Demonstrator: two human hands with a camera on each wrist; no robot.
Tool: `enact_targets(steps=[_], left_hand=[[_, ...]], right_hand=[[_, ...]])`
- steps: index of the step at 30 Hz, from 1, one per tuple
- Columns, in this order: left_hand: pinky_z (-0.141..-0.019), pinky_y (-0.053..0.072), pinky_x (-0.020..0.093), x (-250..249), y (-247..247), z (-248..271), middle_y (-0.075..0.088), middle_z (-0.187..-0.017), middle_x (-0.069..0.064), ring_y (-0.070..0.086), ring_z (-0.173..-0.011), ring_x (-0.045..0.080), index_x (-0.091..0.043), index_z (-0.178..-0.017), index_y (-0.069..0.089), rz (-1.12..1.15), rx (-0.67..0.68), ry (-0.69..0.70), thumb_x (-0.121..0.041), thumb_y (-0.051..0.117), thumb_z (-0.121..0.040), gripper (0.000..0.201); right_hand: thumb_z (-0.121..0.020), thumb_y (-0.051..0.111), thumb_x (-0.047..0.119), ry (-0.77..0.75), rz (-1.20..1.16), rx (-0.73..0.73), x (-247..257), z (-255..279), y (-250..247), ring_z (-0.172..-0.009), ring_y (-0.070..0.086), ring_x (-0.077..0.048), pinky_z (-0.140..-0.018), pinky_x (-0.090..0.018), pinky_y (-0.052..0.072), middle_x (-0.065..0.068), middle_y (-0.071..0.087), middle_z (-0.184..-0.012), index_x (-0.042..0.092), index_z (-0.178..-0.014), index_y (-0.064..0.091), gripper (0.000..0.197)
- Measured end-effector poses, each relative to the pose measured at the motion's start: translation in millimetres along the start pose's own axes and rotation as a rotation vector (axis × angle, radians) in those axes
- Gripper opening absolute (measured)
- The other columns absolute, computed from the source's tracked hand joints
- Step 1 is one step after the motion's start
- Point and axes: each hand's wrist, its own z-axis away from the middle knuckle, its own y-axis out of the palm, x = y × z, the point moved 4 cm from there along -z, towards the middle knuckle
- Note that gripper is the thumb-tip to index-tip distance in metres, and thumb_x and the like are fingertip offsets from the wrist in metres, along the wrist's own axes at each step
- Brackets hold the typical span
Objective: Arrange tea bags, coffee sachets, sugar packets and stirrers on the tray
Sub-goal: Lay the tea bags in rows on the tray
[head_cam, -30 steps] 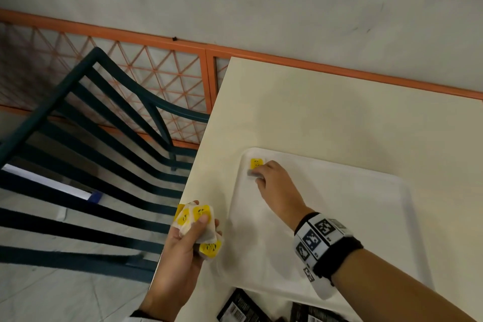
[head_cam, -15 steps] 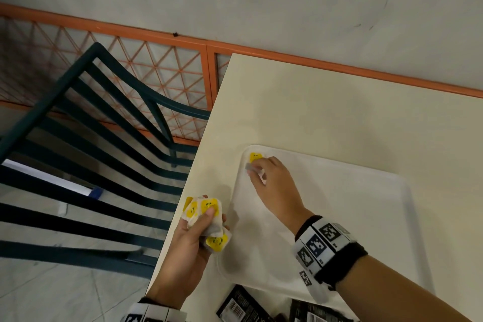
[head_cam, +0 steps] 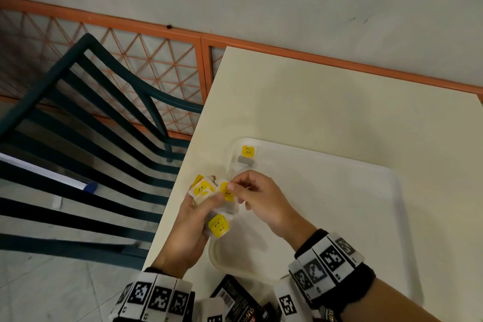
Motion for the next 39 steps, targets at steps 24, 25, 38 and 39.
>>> enact_targets(steps=[24, 25, 38, 39], left_hand=[[-0.063, 0.057, 0.027, 8.4, -23.3, 4.5, 0.066, -0.091, 0.007, 0.065, -0.077, 0.018, -0.021, -0.104, 0.057, 0.082, -0.164, 0.043, 0.0, 0.051, -0.087, 0.027], [-0.063, 0.057, 0.026, 8.0, -23.0, 5.3, 0.066, -0.092, 0.007, 0.064, -0.079, 0.02, -0.021, -0.104, 0.057, 0.093, -0.154, 0.039, 0.0, 0.051, -0.087, 0.028], [-0.061, 0.057, 0.028, 8.3, -8.5, 3.2, 0.059, -0.089, 0.013, 0.065, -0.069, 0.018, -0.01, -0.102, 0.056, 0.229, 0.005, 0.002, -0.004, 0.047, -0.082, 0.023], [-0.063, 0.057, 0.029, 7.8, -8.8, 2.1, 0.06, -0.09, 0.012, 0.065, -0.073, 0.019, -0.011, -0.104, 0.056, 0.231, 0.001, 0.011, -0.006, 0.05, -0.079, 0.026]], right_hand=[[-0.08, 0.065, 0.004, 0.006, 0.213, -0.363, -35.2, -19.8, -19.2, -0.061, 0.054, -0.002, -0.058, -0.004, 0.042, 0.01, 0.057, -0.067, 0.009, -0.083, 0.064, 0.007], [-0.081, 0.064, 0.003, -0.012, 0.242, -0.36, -34.3, -20.7, -18.7, -0.061, 0.053, 0.001, -0.057, -0.002, 0.041, 0.009, 0.057, -0.068, 0.006, -0.087, 0.065, 0.006], [-0.087, 0.06, 0.022, -0.15, 0.393, -0.33, -23.3, -12.8, -8.7, -0.073, 0.054, -0.018, -0.065, -0.015, 0.041, -0.01, 0.062, -0.088, 0.009, -0.087, 0.063, 0.014], [-0.089, 0.058, 0.027, -0.134, 0.336, -0.267, -20.0, -8.0, -5.0, -0.071, 0.056, -0.02, -0.066, -0.021, 0.044, -0.01, 0.063, -0.083, 0.01, -0.086, 0.062, 0.018]])
